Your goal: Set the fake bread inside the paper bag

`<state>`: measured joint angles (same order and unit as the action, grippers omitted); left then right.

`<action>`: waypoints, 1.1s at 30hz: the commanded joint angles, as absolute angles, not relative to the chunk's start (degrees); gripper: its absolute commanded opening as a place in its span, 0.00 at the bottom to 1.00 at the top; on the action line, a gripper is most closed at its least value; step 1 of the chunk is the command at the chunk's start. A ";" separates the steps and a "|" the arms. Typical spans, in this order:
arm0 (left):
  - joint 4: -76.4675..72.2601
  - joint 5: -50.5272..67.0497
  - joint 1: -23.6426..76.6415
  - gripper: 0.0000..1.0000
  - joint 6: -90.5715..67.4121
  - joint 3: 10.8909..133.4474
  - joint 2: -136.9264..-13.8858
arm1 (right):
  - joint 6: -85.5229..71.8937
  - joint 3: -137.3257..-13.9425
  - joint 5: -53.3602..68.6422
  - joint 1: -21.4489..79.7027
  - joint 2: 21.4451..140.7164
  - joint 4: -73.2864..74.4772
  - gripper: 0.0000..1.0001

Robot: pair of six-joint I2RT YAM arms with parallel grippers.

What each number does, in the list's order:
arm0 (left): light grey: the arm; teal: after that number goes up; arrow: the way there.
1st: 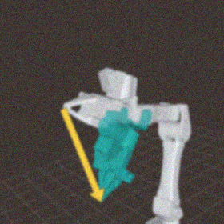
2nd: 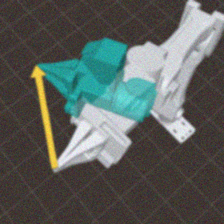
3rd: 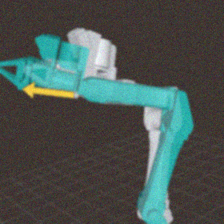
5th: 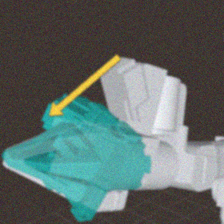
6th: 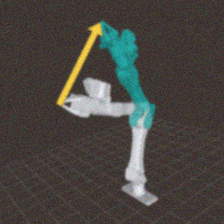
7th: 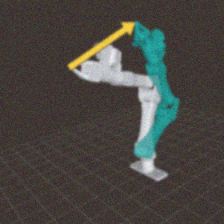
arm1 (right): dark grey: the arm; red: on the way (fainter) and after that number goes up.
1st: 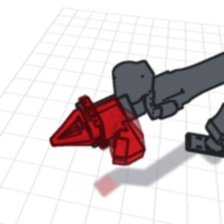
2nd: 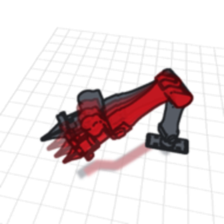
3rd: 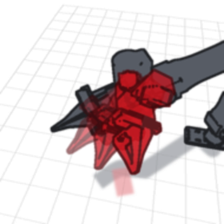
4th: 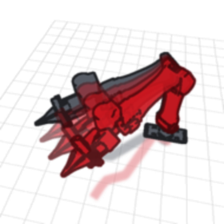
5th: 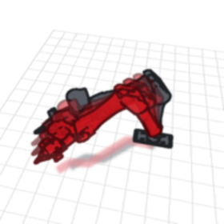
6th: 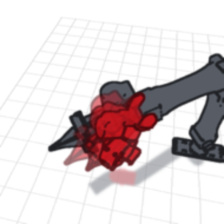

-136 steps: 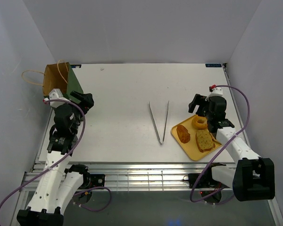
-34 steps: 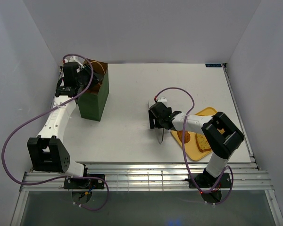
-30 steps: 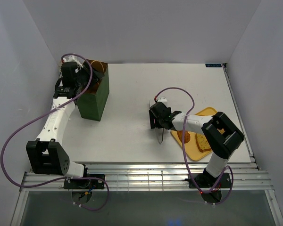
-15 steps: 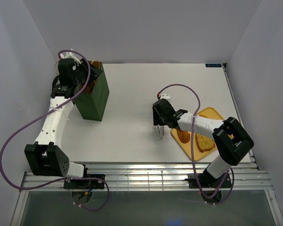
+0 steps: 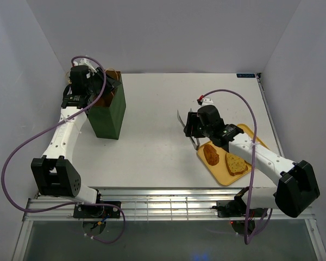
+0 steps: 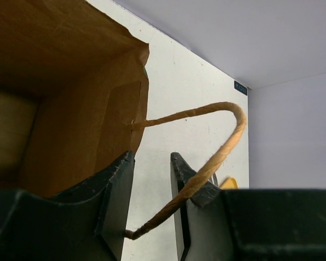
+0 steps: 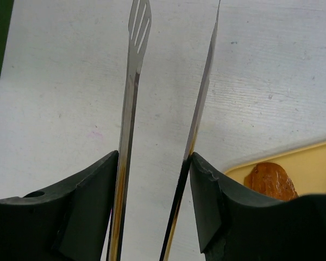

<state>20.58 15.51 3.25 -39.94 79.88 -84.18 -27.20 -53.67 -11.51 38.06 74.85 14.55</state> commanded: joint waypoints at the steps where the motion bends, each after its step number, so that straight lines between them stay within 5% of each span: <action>1: 20.57 16.79 3.78 0.42 -40.08 82.44 -84.11 | -28.21 -53.70 -8.09 36.74 71.02 17.40 0.60; 11: 20.48 17.32 5.27 0.20 -40.96 84.02 -85.25 | -27.25 -56.42 -8.26 29.02 60.66 30.22 0.60; 33: 18.11 17.75 11.78 0.20 -44.12 85.61 -87.71 | -26.72 -63.37 -19.95 23.64 52.56 58.62 0.58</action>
<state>19.31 16.75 11.42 -43.66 83.31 -88.12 -26.57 -61.67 -18.15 23.97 53.23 55.81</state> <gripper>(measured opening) 0.198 0.589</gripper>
